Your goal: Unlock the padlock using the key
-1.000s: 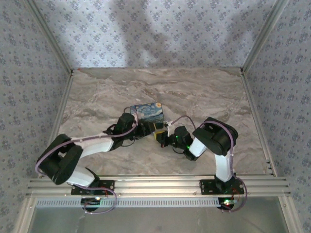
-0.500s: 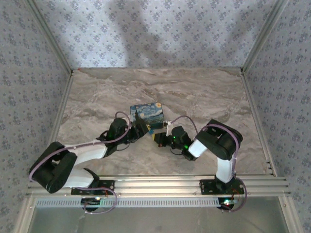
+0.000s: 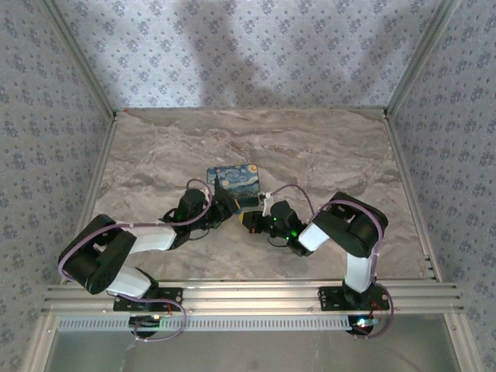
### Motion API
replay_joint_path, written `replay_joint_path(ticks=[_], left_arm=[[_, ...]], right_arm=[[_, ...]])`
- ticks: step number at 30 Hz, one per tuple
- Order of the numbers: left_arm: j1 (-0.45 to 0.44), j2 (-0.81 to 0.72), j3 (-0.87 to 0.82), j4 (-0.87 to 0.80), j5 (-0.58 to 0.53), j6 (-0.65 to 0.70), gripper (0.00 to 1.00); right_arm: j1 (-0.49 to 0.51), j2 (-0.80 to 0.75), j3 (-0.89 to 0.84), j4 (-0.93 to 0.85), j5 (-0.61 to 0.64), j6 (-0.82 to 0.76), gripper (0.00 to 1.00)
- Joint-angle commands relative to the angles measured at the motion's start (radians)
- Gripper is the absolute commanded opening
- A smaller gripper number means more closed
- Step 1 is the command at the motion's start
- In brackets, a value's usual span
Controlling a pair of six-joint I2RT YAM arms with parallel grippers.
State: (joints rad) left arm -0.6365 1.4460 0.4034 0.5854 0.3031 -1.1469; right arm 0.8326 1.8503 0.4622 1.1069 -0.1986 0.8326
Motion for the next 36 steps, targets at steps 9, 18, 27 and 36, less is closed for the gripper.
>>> replay_joint_path(ticks=[9, 18, 27, 36], left_arm=[[0.001, 0.081, 0.018, 0.093, -0.013, -0.038, 0.53], [-0.008, 0.133, 0.026, 0.129, -0.018, -0.058, 0.47], [-0.02, 0.161, 0.035, 0.143, -0.032, -0.07, 0.38], [-0.029, 0.165, 0.039, 0.147, -0.042, -0.083, 0.22]], right_arm=[[0.022, -0.051, 0.029, -0.01, 0.035, 0.053, 0.0], [0.024, -0.051, 0.031, 0.006, 0.037, 0.088, 0.0], [0.024, -0.051, 0.024, 0.033, 0.043, 0.149, 0.0], [0.026, -0.08, -0.021, 0.058, 0.088, 0.166, 0.14]])
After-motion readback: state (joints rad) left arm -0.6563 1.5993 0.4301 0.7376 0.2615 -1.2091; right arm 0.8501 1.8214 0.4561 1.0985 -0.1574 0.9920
